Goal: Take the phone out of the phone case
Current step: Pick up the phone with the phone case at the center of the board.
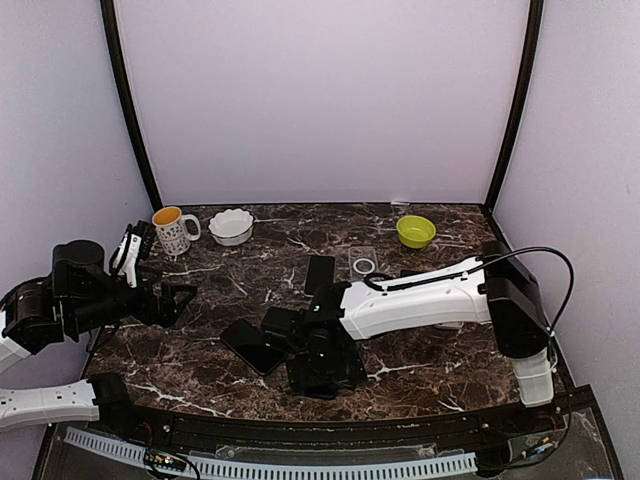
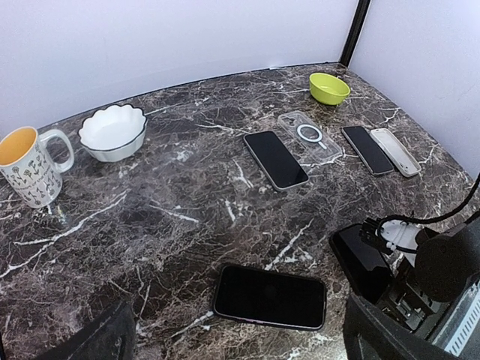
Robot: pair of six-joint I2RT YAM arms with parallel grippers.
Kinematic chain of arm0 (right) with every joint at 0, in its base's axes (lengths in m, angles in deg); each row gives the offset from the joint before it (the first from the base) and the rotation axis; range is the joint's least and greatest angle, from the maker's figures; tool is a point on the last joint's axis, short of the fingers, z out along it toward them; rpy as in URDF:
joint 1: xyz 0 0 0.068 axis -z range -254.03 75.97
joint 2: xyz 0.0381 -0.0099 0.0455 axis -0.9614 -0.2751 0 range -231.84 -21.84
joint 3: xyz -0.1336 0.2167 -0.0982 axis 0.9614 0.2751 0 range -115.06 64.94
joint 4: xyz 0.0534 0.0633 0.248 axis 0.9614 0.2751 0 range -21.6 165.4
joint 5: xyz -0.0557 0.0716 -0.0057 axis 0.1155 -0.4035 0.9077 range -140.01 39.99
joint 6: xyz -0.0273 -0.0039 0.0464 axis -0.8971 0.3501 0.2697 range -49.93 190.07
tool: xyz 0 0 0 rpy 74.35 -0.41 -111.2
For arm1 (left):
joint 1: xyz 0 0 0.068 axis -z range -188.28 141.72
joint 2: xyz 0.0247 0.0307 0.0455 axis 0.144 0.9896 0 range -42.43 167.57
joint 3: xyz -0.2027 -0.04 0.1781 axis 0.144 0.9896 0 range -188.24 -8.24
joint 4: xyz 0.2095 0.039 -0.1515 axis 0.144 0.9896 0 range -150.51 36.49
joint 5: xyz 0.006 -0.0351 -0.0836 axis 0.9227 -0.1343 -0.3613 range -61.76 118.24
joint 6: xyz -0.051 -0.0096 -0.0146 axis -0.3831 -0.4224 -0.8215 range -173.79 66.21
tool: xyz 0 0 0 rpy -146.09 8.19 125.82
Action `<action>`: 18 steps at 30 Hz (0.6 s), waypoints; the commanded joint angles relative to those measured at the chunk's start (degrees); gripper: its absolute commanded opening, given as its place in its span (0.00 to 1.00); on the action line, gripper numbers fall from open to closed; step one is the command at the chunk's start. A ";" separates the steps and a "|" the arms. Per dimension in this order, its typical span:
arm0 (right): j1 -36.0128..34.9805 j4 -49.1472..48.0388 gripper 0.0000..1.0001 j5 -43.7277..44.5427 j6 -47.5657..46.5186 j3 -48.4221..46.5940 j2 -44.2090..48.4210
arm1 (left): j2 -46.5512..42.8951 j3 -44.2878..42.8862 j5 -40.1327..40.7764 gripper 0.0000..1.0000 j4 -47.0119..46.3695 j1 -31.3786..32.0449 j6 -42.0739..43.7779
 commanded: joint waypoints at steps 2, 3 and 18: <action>0.27 -2.67 0.95 6.96 6.06 2.49 2.37 | -0.83 0.75 -0.53 0.99 -1.13 -0.17 0.71; 0.25 -3.01 0.95 7.10 7.33 3.47 3.49 | -0.85 0.75 -0.53 0.99 -1.13 -0.18 0.71; 0.34 -11.03 0.98 7.49 10.32 4.72 3.30 | -1.03 0.92 -1.22 0.99 -1.48 -0.18 1.15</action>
